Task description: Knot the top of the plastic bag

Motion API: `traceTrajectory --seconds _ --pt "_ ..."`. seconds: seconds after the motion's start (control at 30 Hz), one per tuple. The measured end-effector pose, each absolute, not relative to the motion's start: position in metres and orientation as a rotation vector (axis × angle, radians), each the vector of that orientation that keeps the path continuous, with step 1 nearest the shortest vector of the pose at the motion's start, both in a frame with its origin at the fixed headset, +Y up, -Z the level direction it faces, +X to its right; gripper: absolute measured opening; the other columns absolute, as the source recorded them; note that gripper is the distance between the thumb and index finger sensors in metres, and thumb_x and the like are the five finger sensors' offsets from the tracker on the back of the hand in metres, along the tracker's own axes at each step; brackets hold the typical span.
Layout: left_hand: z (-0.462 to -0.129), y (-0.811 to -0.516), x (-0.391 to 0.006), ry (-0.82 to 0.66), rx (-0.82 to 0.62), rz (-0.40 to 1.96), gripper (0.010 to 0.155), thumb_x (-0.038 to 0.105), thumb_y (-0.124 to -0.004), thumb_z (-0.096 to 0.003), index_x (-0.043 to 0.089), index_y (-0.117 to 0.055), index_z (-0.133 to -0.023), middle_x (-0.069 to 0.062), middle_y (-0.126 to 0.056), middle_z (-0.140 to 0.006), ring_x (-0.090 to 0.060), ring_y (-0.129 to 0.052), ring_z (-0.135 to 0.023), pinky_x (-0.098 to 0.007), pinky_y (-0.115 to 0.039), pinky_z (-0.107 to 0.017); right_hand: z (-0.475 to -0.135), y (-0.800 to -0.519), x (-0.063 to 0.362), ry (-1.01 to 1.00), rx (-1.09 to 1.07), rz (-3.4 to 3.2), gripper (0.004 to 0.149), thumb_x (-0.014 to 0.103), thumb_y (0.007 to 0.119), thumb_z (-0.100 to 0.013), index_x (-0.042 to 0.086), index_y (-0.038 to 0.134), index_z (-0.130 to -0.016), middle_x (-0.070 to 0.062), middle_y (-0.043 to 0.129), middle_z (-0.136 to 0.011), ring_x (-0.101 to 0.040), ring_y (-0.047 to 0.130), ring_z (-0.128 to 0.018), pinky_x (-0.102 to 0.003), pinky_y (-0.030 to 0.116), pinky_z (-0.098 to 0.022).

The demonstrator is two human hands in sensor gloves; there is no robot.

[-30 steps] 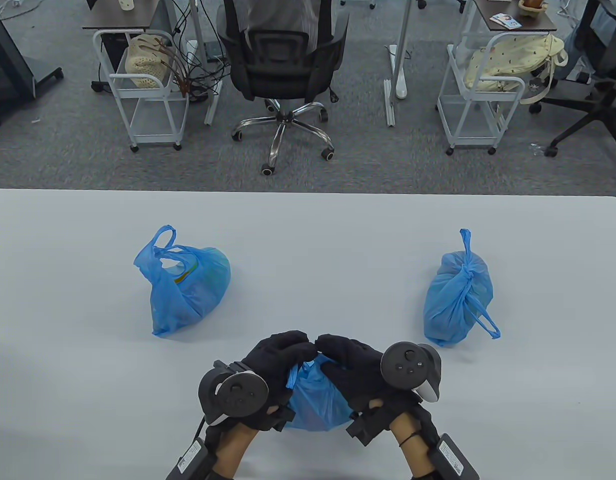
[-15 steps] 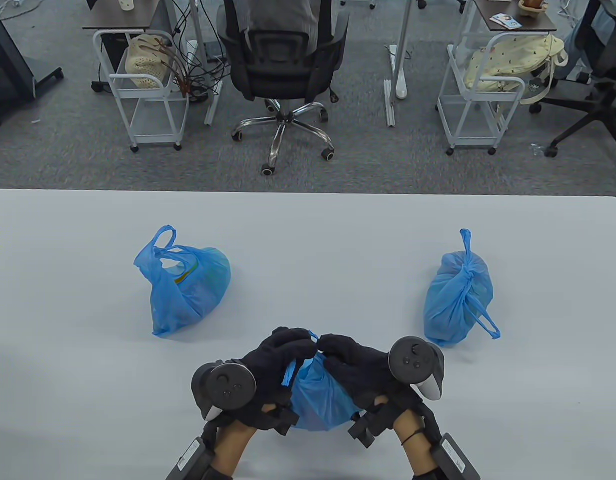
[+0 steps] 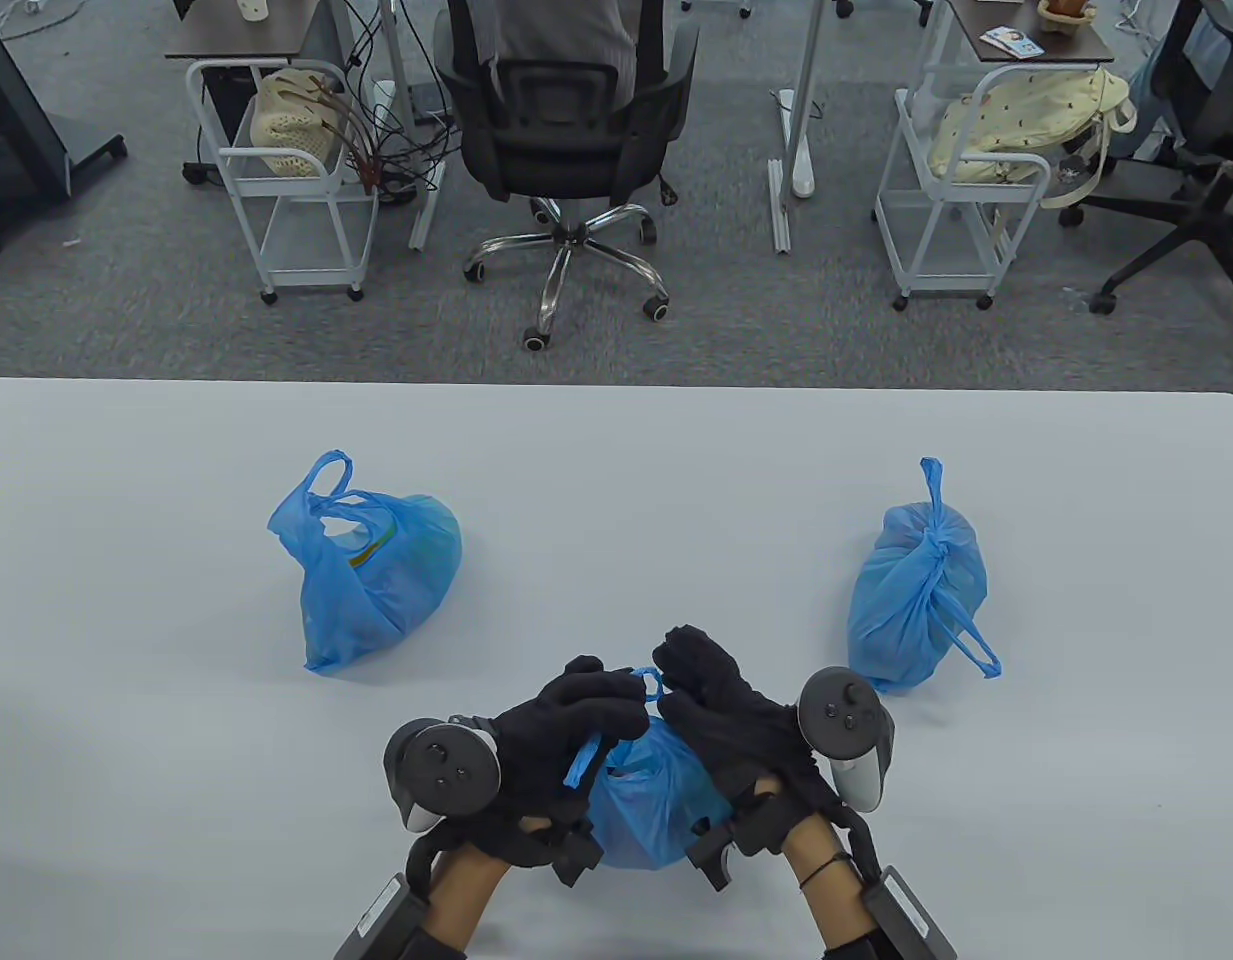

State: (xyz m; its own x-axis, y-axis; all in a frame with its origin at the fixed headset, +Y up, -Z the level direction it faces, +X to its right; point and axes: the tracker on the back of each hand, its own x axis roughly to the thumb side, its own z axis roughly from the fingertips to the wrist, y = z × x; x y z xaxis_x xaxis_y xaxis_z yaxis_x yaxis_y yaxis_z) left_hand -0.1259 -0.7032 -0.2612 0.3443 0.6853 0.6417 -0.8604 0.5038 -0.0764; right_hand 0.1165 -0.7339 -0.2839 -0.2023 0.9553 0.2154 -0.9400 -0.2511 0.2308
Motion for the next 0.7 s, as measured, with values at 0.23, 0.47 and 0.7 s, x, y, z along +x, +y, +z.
traceTrajectory --seconds 0.23,0.47,0.7 --pt "-0.263 -0.706 -0.122 -0.696 0.241 1.039 0.031 0.018 -0.09 -0.0439 0.035 -0.096 -0.069 0.009 -0.097 -0.086 -0.019 -0.106 -0.08 -0.044 -0.069 -0.074 -0.281 -0.727 0.123 -0.179 0.29 1.856 0.039 0.028 0.088 -0.046 0.017 0.083 -0.084 -0.008 0.097 -0.067 -0.033 0.099 -0.063 -0.067 0.068 -0.053" --pt "-0.27 -0.715 -0.124 -0.652 0.088 1.191 0.038 0.026 -0.077 -0.0497 0.029 -0.087 -0.086 -0.001 -0.09 -0.097 -0.028 -0.097 -0.086 -0.05 -0.061 -0.075 -0.274 -0.711 0.132 -0.396 0.287 1.87 0.036 0.026 0.089 -0.045 0.019 0.086 -0.08 -0.008 0.098 -0.063 -0.032 0.099 -0.058 -0.065 0.07 -0.051" --pt "-0.279 -0.728 -0.136 -0.515 -0.017 1.379 0.044 0.037 -0.069 -0.0515 0.023 -0.084 -0.091 -0.008 -0.087 -0.099 -0.035 -0.093 -0.087 -0.055 -0.058 -0.075 -0.273 -0.704 0.146 -0.505 0.266 1.795 0.034 0.025 0.087 -0.045 0.018 0.087 -0.079 -0.009 0.097 -0.059 -0.032 0.099 -0.053 -0.064 0.071 -0.05"
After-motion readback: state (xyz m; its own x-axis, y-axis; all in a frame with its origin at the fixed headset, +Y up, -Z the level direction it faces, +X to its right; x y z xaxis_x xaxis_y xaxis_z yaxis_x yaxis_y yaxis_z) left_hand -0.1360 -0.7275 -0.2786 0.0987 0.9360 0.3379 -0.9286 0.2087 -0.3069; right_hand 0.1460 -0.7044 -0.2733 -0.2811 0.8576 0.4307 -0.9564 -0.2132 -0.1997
